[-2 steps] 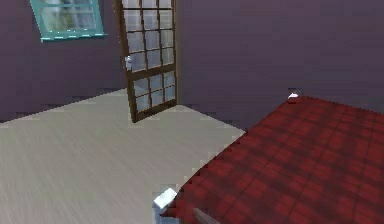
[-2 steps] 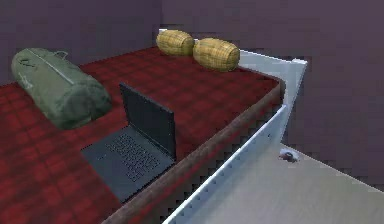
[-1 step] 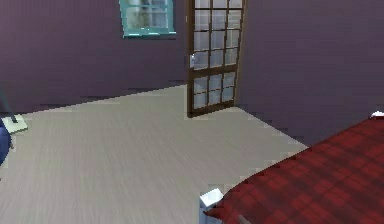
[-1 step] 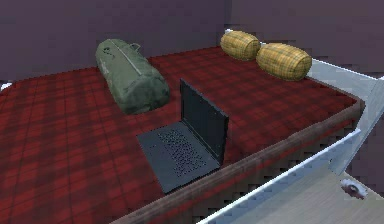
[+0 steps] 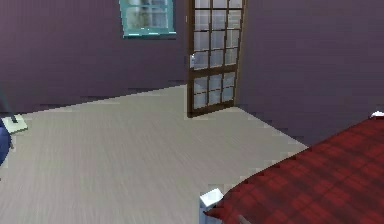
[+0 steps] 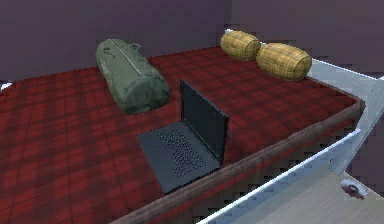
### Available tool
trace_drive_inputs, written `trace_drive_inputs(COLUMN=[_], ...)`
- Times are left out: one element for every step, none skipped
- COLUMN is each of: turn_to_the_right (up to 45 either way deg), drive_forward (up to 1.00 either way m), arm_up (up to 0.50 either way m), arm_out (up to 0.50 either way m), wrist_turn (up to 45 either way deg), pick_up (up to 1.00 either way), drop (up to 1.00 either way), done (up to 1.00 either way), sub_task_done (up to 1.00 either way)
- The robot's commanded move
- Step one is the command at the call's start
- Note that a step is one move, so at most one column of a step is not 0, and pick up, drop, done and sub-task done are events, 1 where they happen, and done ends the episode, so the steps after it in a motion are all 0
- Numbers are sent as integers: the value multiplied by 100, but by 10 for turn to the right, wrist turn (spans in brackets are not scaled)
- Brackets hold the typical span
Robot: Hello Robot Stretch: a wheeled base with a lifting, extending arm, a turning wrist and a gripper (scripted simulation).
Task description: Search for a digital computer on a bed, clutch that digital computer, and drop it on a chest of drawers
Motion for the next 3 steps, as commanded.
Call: trace_drive_inputs(turn_to_the_right=[0,0,0], drive_forward=[0,0,0], arm_up=[36,0,0], arm_out=[0,16,0], wrist_turn=[0,0,450], pick_up=[0,0,0], drop=[0,0,0], done=[0,0,0], sub_task_done=[0,0,0])
